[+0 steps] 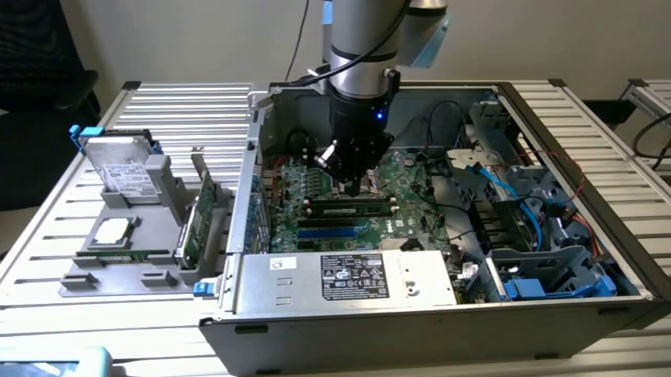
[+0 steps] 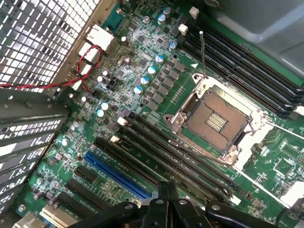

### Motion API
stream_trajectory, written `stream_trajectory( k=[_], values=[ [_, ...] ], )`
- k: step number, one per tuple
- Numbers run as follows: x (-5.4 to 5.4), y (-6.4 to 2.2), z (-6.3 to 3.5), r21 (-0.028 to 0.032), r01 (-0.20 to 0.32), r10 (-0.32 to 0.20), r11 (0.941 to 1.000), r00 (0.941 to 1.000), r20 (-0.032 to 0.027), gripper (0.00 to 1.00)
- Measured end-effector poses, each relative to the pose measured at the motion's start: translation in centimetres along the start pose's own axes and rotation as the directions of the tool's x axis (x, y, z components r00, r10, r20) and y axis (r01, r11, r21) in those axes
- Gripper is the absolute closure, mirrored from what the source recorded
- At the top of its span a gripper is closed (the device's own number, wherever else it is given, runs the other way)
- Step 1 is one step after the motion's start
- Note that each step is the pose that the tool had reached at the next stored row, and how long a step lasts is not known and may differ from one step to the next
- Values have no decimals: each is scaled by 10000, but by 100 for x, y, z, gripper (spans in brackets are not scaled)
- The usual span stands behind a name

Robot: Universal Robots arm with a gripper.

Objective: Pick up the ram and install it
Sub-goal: 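Press down the ram until it locks into place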

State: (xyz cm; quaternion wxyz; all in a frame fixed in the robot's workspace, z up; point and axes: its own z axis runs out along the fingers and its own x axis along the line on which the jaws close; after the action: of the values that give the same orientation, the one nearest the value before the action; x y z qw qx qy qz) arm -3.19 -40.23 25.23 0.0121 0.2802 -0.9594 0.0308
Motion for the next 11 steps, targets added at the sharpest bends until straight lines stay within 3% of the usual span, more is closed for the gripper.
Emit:
stream_trajectory(
  k=[5,11],
  values=[
    [0,0,-1,34,-549,549,9985,9985,60,89],
    [0,0,0,68,-1229,1228,9924,9923,134,89]
  ],
)
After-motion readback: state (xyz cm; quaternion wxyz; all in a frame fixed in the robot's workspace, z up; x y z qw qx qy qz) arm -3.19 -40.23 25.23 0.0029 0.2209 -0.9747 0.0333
